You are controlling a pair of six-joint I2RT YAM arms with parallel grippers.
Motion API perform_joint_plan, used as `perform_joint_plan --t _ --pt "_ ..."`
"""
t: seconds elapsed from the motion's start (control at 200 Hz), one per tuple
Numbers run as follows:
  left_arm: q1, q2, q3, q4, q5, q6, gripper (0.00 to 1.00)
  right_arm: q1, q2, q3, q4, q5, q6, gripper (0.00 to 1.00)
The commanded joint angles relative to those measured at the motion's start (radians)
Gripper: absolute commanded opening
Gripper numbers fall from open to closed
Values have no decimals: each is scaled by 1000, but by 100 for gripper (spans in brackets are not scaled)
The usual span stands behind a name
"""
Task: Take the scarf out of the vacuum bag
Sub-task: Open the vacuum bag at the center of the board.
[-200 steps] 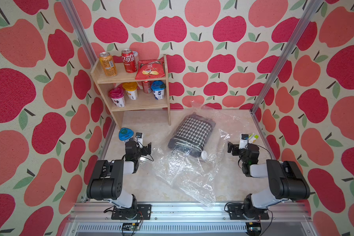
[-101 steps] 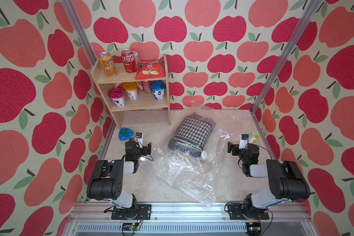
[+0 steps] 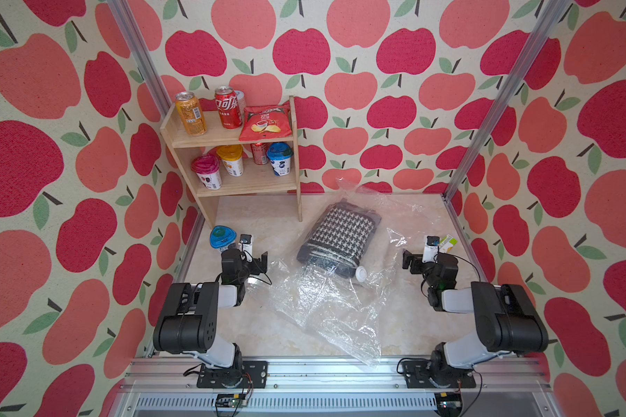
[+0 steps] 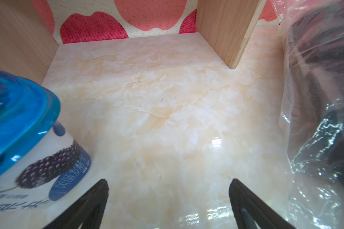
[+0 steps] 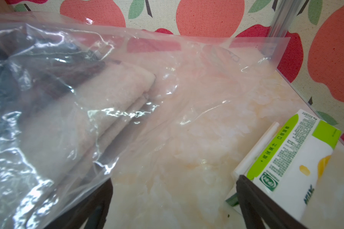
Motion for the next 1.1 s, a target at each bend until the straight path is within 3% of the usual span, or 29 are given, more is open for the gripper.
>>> perform_joint_plan --t 0.0,0.11,0.43,0.53,0.63,0.88,1.095 --pt "3 -12 48 -46 20 -20 98 8 -45 78 -142 17 3 100" --pt "3 -80 54 -102 -11 -32 97 9 -61 138 -278 1 1 100" --pt "2 -265 90 -317 -85 -37 98 18 -177 88 -321 43 28 100" --pt "10 -306 157 -470 -157 -101 97 16 -255 116 -442 88 55 100" --pt "19 -348 258 -647 -156 -160 98 16 -348 154 -567 135 79 100" --pt "22 -513 392 -831 -168 -272 97 17 -554 238 -780 134 132 100" --pt "34 -547 536 -1103 30 -436 97 64 -582 366 -984 -5 114 100"
